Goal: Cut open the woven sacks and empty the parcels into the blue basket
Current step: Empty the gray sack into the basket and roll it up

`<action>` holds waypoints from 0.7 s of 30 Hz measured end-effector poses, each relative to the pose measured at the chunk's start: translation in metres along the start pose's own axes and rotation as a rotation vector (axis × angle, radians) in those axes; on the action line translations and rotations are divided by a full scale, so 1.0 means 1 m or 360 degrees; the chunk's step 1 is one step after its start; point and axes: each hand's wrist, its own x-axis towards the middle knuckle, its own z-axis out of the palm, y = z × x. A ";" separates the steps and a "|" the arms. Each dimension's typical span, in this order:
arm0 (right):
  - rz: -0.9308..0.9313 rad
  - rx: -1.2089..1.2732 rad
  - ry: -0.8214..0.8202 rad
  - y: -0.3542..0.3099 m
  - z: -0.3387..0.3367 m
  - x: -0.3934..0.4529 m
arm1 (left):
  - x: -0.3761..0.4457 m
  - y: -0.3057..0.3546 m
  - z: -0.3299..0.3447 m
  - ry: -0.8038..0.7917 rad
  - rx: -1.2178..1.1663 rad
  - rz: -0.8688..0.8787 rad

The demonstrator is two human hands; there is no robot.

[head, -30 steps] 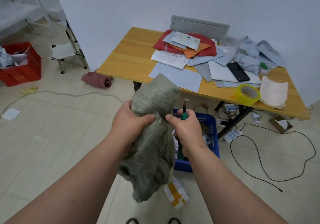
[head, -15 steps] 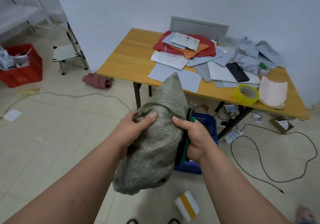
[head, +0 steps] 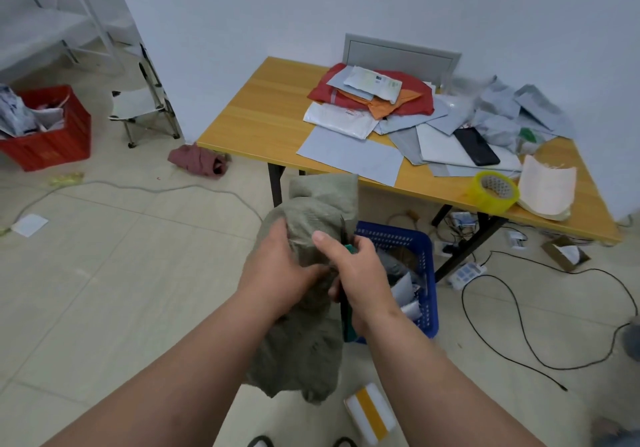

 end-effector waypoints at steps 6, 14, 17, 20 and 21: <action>0.0215 0.0269 0.0087 0.006 -0.021 0.020 | 0.000 -0.003 -0.002 -0.0372 -0.0945 -0.0330; 0.0666 0.0854 -0.0512 0.007 -0.042 0.013 | 0.005 -0.014 -0.001 -0.0631 -0.1349 -0.0841; 0.0488 0.0451 -0.0283 0.006 -0.034 0.021 | 0.005 -0.012 0.004 -0.0559 -0.1469 -0.0773; 0.0185 -0.0202 0.0230 0.010 -0.033 0.030 | 0.009 -0.016 0.010 -0.0120 -0.1089 -0.0627; 0.0140 -0.0180 0.0244 0.008 -0.033 0.029 | 0.010 -0.016 0.012 0.0015 -0.0848 -0.0534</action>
